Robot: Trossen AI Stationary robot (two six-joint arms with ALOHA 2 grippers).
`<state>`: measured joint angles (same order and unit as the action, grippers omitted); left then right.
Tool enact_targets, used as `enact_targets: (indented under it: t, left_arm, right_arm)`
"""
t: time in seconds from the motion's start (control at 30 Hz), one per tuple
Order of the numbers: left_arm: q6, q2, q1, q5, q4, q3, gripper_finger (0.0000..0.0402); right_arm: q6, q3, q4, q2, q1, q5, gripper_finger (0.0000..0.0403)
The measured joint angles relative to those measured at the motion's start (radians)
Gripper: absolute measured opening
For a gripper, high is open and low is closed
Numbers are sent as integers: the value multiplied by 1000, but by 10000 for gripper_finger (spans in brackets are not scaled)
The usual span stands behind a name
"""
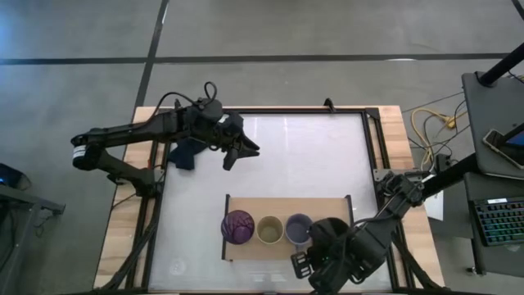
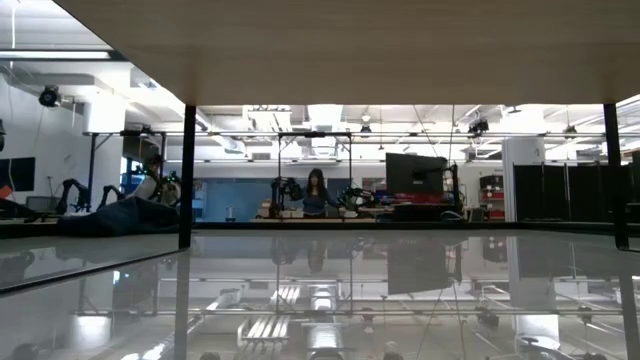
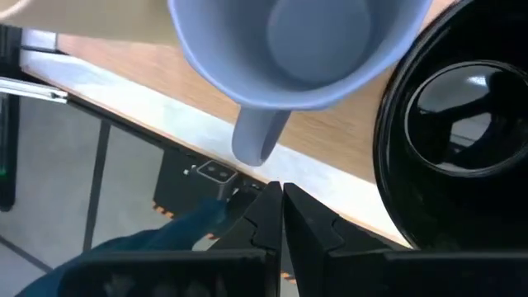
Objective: Stack small to large cups/mugs on shelf
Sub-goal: Put the black mug on the shelf
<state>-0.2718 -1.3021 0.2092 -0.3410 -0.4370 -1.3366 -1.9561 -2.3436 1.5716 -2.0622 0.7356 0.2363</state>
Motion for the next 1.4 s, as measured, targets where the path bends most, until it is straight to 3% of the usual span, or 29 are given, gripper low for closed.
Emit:
enact_targets:
  t: [0.43, 1.23, 1.4]
  left_arm:
    - [0, 5, 0, 0, 1, 5, 88]
    - [0, 9, 0, 0, 2, 8, 88]
    - [0, 9, 0, 0, 2, 9, 88]
  right_arm:
    - [32, 32, -1, 30, -1, 1, 8]
    - [26, 262, 1, 161, -3, 2, 8]
    - [29, 261, 3, 183, -3, 69, 8]
